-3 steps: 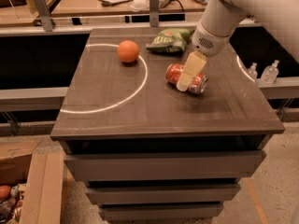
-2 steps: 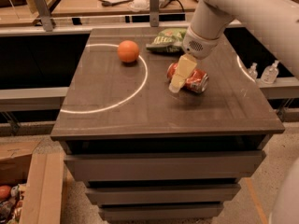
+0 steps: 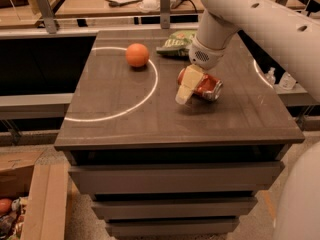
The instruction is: Place coke can upright
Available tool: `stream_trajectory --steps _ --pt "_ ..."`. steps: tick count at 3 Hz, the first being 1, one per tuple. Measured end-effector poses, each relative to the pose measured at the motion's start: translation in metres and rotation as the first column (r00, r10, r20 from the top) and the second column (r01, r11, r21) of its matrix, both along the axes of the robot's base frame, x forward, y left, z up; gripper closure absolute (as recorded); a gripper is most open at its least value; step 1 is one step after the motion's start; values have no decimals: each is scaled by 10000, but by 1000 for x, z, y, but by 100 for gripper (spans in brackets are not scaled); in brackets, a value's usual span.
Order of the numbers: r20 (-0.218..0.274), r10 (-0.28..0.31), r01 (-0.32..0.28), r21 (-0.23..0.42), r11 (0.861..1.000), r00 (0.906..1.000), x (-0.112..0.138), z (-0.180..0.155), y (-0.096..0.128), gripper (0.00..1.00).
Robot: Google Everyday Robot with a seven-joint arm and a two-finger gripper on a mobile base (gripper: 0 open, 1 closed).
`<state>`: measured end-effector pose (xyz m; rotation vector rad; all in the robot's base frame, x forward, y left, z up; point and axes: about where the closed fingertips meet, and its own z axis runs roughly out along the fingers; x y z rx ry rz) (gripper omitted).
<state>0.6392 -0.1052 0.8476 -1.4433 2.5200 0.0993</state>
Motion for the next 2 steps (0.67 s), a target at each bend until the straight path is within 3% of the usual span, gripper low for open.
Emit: stream_trajectory --steps 1,2 --pt "-104 116 -116 -43 9999 9999 1 -7 4 18" --pt "-221 296 -299 -153 9994 9993 0 -10 5 42"
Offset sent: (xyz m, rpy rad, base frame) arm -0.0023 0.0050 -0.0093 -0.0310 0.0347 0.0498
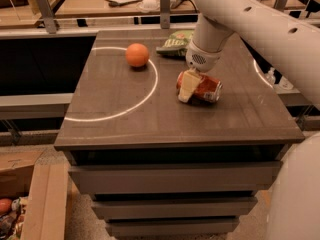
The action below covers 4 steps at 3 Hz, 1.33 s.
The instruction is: Place coke can upright
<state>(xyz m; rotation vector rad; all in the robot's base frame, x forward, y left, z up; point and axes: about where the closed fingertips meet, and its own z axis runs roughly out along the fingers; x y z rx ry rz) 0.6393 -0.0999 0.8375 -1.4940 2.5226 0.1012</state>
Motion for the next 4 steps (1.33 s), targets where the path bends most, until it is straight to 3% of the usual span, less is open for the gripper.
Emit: stream_trajectory --steps 1,2,3,4 --pt "-27 337 -337 -81 9994 9994 -2 6 3 65" --pt "575 1315 -1342 458 9899 9897 -13 39 19 88" --pt "1897 2761 -3122 1981 9291 9422 -29 76 47 100" --pt "3470 3223 -4439 3676 8172 8808 -45 105 63 100"
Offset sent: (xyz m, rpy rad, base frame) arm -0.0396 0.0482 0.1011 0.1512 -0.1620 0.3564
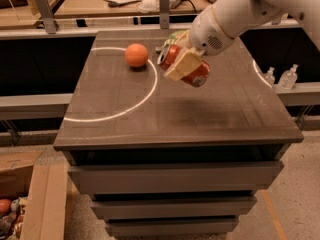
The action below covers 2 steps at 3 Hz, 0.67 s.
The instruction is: Place coke can upright
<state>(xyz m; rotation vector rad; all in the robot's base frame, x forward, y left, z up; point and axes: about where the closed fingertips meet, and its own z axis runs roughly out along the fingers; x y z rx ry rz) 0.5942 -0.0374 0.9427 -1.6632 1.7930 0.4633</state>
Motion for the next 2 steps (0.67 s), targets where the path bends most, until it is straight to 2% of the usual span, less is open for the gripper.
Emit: stream_trajectory --steps 1,2 --pt "843 505 -688 2311 9705 9952 -10 19 0 100" --pt "1179 412 -889 4345 8963 9922 -17 32 -13 100"
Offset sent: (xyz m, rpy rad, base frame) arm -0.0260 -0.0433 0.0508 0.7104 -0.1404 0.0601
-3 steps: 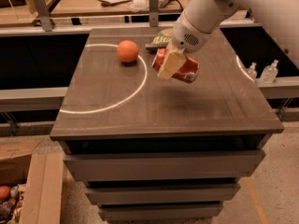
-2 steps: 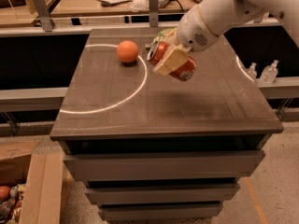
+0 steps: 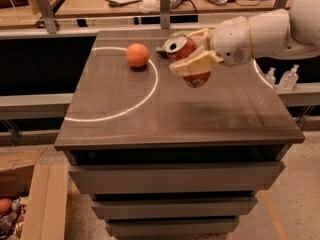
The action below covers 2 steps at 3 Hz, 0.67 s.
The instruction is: Place coke can upright
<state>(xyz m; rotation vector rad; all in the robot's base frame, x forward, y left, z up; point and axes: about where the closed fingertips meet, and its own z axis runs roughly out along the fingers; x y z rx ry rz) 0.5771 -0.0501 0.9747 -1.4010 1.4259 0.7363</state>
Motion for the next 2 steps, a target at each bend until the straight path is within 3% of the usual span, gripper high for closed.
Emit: stream_trajectory --steps 1,2 --pt "-224 -454 477 1115 9926 9987 1 -3 -18 100" --pt "-649 -983 1085 1801 9776 9930 6 -16 -33 100"
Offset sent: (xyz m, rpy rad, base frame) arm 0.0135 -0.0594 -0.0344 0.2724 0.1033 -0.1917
